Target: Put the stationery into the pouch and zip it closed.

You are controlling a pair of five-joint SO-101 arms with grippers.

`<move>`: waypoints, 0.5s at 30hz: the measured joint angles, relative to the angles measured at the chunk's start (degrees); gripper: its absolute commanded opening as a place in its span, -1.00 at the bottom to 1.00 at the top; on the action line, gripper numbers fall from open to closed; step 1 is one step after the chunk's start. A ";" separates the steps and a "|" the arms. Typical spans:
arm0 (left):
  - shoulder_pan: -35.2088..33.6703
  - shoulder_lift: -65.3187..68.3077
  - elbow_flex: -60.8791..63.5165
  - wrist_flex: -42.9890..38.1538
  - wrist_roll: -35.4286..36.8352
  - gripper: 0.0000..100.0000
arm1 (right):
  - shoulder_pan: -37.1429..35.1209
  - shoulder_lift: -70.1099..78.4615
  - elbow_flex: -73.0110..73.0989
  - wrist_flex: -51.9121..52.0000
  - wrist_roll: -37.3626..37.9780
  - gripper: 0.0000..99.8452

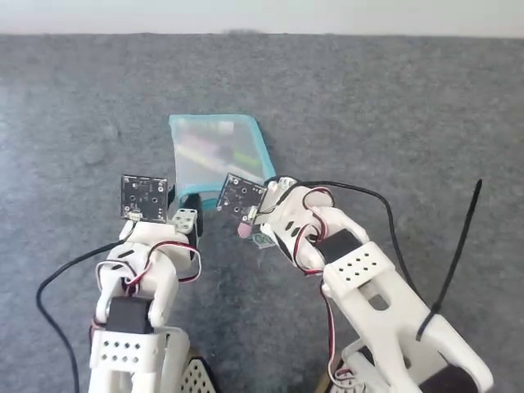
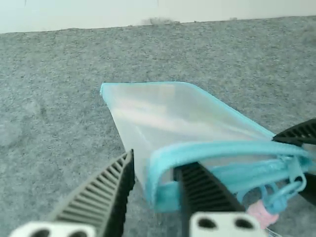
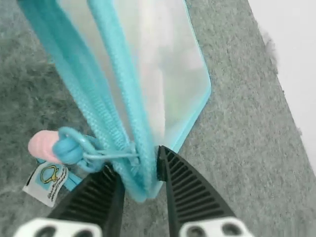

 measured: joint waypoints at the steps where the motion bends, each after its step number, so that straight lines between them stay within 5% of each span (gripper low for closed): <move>1: 0.00 0.00 -0.35 0.09 0.00 -0.59 | 0.53 0.00 0.00 0.62 -0.09 -0.99; 15: 0.18 -6.42 -11.34 10.99 0.09 -0.59 | 2.29 0.00 -12.48 20.84 -9.32 -0.99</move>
